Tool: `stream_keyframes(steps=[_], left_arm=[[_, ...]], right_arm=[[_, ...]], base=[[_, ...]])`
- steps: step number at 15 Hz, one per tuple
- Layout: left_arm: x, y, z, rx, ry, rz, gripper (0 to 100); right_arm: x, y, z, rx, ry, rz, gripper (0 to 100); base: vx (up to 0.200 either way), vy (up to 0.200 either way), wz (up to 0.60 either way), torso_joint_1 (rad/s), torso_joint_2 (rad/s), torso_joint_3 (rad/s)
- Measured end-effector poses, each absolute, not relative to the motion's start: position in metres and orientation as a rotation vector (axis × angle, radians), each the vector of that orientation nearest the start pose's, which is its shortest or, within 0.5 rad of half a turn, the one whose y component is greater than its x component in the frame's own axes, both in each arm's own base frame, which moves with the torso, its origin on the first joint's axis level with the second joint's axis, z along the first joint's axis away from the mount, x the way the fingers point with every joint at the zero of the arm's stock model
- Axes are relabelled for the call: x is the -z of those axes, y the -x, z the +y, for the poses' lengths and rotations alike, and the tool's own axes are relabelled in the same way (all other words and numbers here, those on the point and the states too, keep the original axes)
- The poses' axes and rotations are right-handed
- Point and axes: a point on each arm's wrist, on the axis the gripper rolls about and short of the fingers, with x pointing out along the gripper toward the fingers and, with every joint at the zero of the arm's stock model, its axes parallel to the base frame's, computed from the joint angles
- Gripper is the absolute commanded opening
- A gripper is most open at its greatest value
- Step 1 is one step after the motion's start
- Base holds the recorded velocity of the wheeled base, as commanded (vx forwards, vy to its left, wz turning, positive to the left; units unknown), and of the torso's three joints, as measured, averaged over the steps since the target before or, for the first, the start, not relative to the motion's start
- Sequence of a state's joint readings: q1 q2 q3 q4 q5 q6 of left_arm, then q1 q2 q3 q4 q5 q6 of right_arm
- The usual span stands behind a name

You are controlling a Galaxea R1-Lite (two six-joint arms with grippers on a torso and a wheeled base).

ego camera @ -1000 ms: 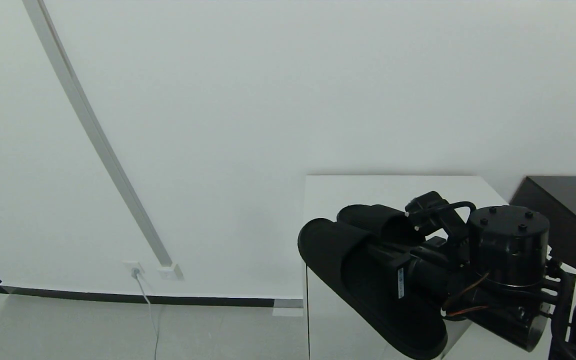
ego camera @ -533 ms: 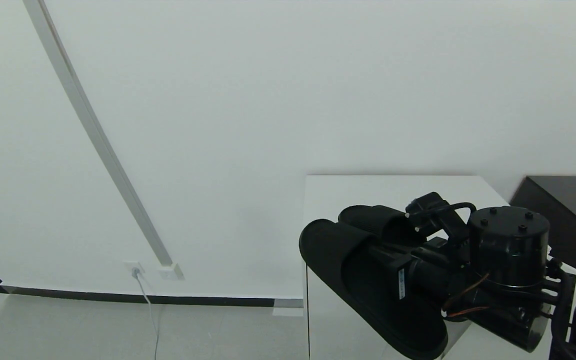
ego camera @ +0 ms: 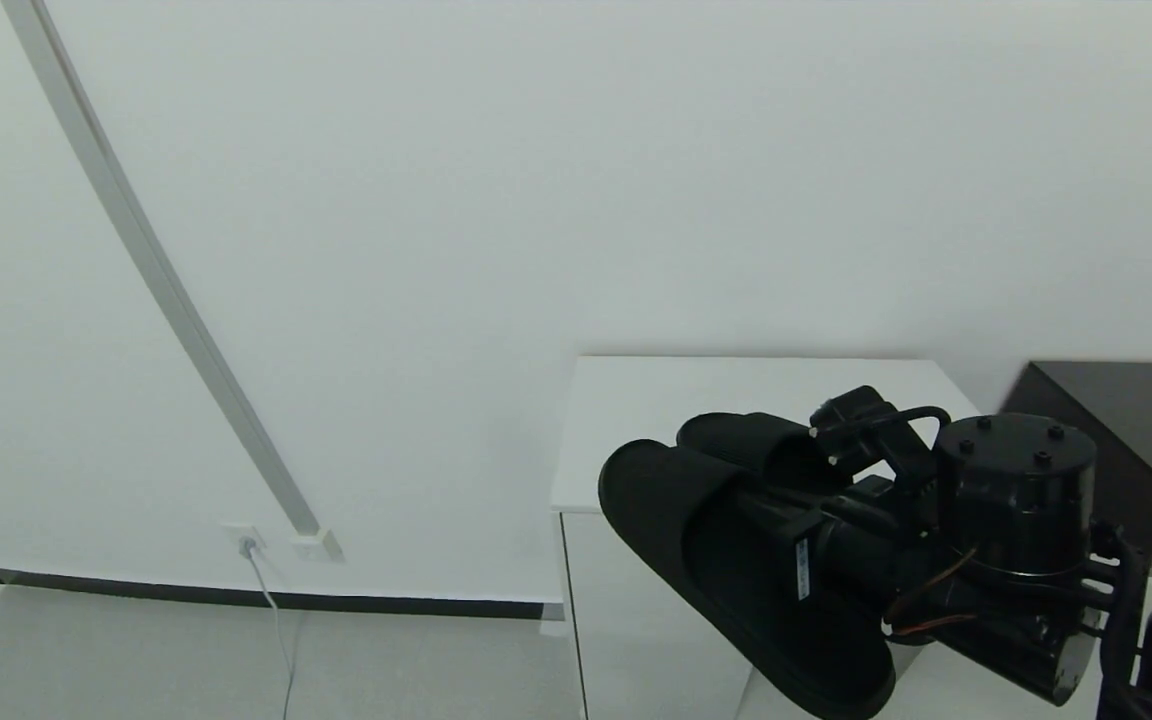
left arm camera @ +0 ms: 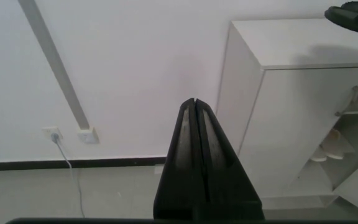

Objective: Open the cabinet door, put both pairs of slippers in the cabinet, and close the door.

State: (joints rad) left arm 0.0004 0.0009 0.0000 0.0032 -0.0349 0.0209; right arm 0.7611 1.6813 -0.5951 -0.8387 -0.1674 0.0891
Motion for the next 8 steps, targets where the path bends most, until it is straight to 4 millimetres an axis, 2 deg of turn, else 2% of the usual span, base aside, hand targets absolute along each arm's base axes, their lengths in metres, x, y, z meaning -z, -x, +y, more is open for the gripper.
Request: stream_keyframes(steps=[8], left_arm=[[-0.0752, 0.0227, -0.0008, 0.034, -0.021, 0.004, 0]], right_arm=[[-0.1534, -0.2051, 0.1911, -0.582, 0.027, 0.251, 0]], base=[[0.0, -0.2, 0.0, 0.005, 0.0, 0.001]])
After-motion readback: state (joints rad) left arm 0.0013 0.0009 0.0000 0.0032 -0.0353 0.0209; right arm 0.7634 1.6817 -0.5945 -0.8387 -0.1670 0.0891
